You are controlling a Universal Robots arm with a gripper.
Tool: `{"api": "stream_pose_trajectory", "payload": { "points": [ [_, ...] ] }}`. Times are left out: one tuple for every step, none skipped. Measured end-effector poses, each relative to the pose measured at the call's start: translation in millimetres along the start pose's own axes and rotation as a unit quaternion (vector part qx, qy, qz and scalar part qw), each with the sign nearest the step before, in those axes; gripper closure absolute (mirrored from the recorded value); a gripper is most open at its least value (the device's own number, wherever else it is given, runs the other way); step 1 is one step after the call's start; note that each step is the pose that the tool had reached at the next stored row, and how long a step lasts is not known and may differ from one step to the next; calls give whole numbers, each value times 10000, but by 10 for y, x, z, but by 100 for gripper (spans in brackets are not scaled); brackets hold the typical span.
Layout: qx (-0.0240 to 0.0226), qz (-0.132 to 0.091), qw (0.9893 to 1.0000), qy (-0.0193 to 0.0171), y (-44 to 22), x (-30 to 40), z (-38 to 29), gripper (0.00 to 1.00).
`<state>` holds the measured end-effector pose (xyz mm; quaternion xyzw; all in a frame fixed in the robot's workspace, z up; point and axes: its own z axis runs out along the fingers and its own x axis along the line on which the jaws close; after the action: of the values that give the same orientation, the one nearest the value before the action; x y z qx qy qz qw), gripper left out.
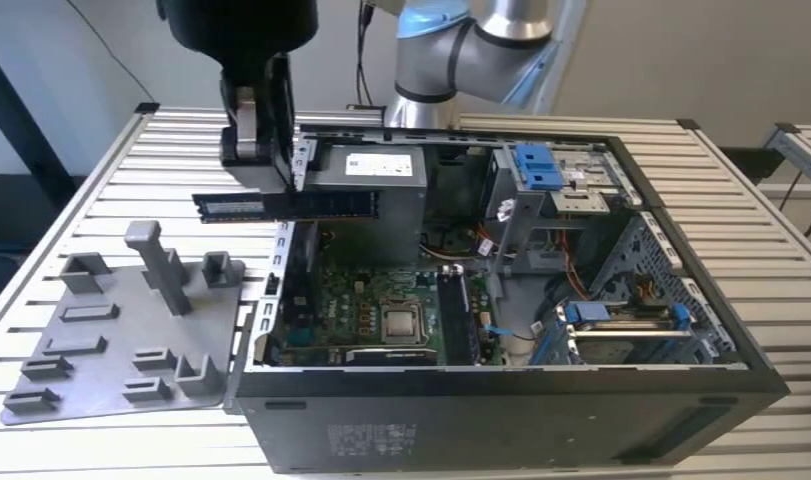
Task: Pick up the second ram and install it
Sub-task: 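Pick up the second ram and move it above second insertion slot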
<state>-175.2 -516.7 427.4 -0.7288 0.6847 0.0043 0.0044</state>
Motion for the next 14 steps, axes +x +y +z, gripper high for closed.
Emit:
{"api": "stream_pose_trajectory", "payload": {
  "points": [
    [0,0,10000,0,-45,3,0,86],
    [0,0,10000,0,-91,6,0,86],
    [0,0,10000,0,-136,9,0,86],
    [0,0,10000,0,-181,11,0,86],
    [0,0,10000,0,-228,14,0,86],
    [0,0,10000,0,-275,17,0,86],
    [0,0,10000,0,-320,20,0,86],
    [0,0,10000,0,-366,23,0,86],
    [0,0,10000,0,-410,26,0,86],
    [0,0,10000,0,-456,28,0,86],
    [0,0,10000,0,-501,31,0,86],
    [0,0,10000,0,-546,34,0,86],
    [0,0,10000,0,-590,37,0,86],
    [0,0,10000,0,-634,40,0,86]
  ]
}}
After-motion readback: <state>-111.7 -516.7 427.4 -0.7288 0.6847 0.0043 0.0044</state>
